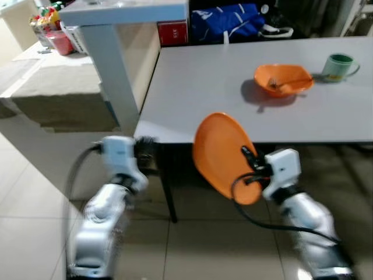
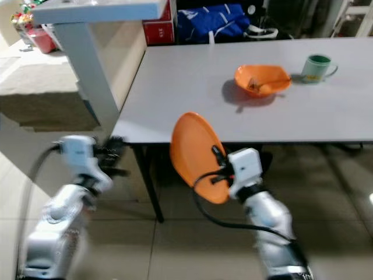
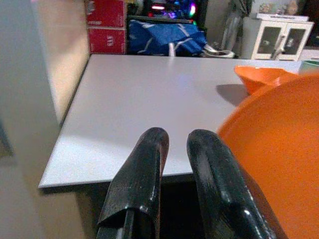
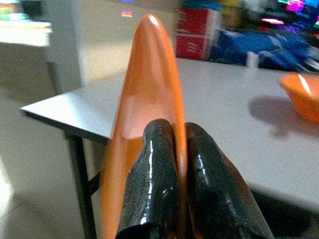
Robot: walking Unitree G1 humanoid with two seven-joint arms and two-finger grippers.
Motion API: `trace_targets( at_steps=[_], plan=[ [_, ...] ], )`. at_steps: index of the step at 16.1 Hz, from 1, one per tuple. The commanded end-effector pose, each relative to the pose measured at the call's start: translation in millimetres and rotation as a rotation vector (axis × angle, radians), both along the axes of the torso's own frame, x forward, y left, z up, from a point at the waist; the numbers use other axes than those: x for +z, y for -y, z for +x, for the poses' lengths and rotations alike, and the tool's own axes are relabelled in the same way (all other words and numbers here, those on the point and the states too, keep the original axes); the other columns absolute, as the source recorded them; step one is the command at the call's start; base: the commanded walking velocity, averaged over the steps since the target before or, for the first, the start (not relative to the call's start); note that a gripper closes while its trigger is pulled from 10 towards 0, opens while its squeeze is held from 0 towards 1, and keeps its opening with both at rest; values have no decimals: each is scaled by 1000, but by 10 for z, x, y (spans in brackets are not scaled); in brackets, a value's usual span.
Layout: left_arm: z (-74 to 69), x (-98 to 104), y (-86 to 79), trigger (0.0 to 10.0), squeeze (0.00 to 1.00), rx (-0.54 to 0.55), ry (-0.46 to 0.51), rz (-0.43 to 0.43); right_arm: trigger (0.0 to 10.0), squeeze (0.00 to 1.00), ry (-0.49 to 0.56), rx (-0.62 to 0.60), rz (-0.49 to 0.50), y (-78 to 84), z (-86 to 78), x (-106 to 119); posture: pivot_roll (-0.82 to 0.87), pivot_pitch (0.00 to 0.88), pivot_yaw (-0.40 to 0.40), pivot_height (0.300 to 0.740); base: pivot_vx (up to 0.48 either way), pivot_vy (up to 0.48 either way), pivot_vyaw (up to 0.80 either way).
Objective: Setting the table
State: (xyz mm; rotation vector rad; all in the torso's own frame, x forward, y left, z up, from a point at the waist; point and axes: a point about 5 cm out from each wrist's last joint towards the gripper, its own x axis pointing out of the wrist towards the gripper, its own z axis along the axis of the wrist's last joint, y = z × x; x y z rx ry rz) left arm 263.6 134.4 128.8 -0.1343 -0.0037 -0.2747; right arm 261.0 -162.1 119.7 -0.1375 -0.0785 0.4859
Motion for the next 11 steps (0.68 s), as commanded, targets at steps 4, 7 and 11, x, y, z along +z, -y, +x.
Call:
trace_targets(
  at_steps=[4,7,11],
  plan=[
    [30,15,-72,10000,0,12,2,26,0,0,147,419,177,-404,-76,891,-255,0,130,740,251,-406,0],
    [44,8,-56,10000,0,-4,-1,27,0,0,212,503,237,-366,-52,1347,-265,0,142,740,255,-404,0],
    [77,21,-34,10000,0,-16,6,32,0,0,286,212,221,62,293,1477,-266,0,143,740,254,-403,0]
  ],
)
